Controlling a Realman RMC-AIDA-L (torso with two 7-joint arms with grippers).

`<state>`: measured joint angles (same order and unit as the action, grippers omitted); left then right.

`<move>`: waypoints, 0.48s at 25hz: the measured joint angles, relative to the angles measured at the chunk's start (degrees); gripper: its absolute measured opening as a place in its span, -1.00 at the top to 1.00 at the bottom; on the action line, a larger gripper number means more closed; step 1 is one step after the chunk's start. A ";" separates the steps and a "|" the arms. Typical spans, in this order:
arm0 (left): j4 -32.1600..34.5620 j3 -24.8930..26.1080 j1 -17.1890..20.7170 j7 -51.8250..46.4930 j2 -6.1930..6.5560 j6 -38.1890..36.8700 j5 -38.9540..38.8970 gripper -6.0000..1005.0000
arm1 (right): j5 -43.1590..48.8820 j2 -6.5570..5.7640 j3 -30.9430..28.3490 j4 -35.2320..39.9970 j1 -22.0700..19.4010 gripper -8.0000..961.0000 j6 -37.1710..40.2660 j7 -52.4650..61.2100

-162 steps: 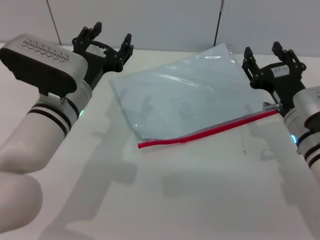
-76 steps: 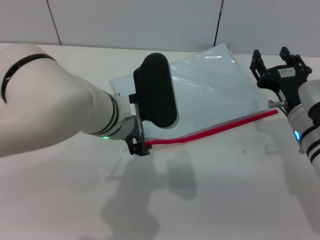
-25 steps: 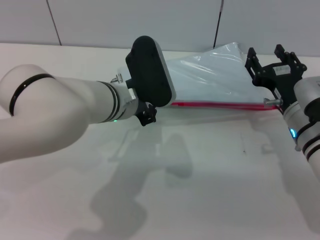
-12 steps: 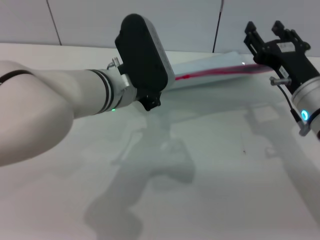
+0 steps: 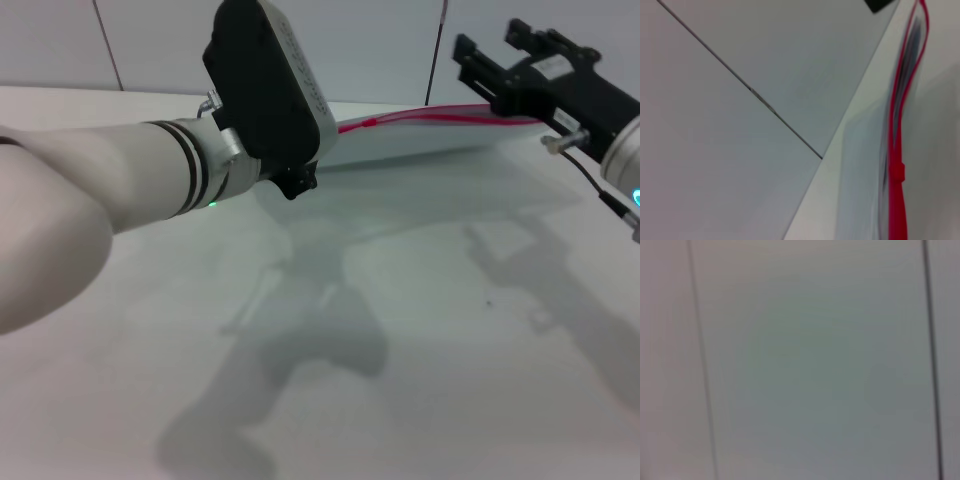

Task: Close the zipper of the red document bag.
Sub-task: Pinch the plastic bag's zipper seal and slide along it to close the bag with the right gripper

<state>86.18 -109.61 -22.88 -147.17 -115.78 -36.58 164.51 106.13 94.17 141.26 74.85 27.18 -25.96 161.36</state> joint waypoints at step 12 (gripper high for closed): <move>2.73 0.09 0.80 0.15 0.30 -1.61 0.03 0.88 | 18.16 0.50 -14.61 10.12 -1.93 -0.34 27.15 -0.84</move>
<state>88.91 -109.52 -22.08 -147.02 -115.48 -38.19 164.53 124.28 94.67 126.65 84.97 25.26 1.19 160.53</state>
